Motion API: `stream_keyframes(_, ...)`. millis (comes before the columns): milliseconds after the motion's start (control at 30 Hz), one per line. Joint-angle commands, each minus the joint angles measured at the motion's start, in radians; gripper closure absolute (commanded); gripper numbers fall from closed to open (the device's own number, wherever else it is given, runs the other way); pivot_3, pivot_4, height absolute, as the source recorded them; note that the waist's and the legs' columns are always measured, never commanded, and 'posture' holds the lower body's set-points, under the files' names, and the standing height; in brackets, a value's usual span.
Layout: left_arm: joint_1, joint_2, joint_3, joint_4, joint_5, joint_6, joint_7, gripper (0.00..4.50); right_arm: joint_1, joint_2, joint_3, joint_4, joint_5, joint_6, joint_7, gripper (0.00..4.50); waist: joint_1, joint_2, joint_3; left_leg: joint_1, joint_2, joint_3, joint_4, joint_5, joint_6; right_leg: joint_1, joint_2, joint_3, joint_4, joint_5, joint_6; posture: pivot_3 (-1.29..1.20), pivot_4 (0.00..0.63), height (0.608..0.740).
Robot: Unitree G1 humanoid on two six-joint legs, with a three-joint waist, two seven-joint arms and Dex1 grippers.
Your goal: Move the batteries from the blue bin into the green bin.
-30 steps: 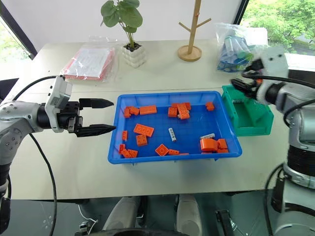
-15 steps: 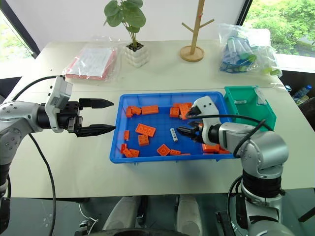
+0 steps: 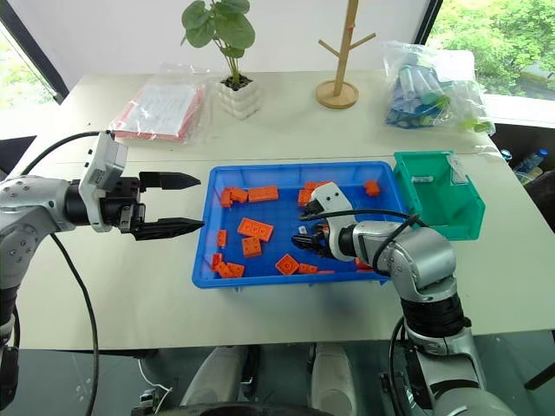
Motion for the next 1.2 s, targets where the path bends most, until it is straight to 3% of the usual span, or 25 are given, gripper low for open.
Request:
stream_keyframes(33,-0.011,0.009,0.017,-0.021,-0.007,-0.006,0.0,0.0,0.013,-0.025,0.031,0.019,-0.016,-0.05,0.005,2.95,0.0,0.0,0.0,0.0,0.0,0.0,0.0,0.0,0.0,0.0,0.0,0.0,0.0,0.0,0.0,0.0,0.15,0.692)
stream_keyframes(133,-0.016,0.01,0.019,-0.017,-0.008,-0.005,0.001,0.0,0.01,-0.042,0.023,0.006,-0.009,-0.059,0.014,4.44,0.0,0.0,0.0,0.0,0.0,0.0,0.0,0.0,0.0,0.0,0.0,0.0,0.0,0.0,0.0,0.0,0.15,0.692)
stream_keyframes(333,-0.017,0.005,0.013,-0.01,-0.004,-0.013,-0.005,0.0,-0.084,-0.09,-0.16,-0.055,0.065,0.041,0.041,4.44,0.003,0.0,0.0,0.0,0.0,0.0,0.0,0.0,0.0,0.0,0.0,0.0,0.0,0.0,0.0,0.0,0.15,0.692)
stream_keyframes(533,-0.034,-0.009,-0.009,0.006,0.007,-0.024,-0.012,0.0,-0.181,-0.344,-0.385,0.123,0.041,0.002,0.078,4.44,0.012,0.0,0.0,-0.001,0.0,0.0,0.0,0.0,0.0,0.001,0.0,0.0,-0.001,0.0,0.0,0.0,0.15,0.692)
stream_keyframes(667,-0.05,-0.021,-0.026,0.02,0.014,-0.033,-0.019,0.0,-0.159,-0.461,-0.422,0.243,0.004,-0.086,0.091,4.44,0.007,-0.001,0.001,-0.001,0.0,0.002,0.0,0.0,0.001,0.002,0.0,-0.001,-0.002,0.0,0.0,0.0,0.15,0.692)
stream_keyframes(867,-0.07,-0.037,-0.038,0.032,0.025,-0.042,-0.031,0.0,-0.071,-0.507,-0.409,0.321,-0.05,-0.215,0.09,4.44,-0.002,0.0,0.001,0.0,0.001,0.003,0.0,-0.001,0.001,0.001,0.0,0.0,-0.002,0.0,0.0,0.0,0.15,0.692)
stream_keyframes(1100,-0.071,-0.04,-0.032,0.031,0.029,-0.047,-0.033,0.0,-0.048,-0.51,-0.382,0.379,-0.116,-0.336,0.066,0.97,0.003,0.0,0.001,0.0,0.001,0.002,0.0,0.0,0.001,0.001,0.0,0.0,-0.002,0.0,0.0,0.0,0.15,0.692)
stream_keyframes(1200,-0.068,-0.037,-0.027,0.028,0.028,-0.044,-0.032,0.0,-0.108,-0.497,-0.378,0.37,-0.111,-0.326,0.047,0.97,0.002,0.0,0.001,0.0,0.001,0.002,0.0,0.0,0.001,0.001,0.0,0.0,-0.002,0.0,0.0,0.0,0.15,0.692)
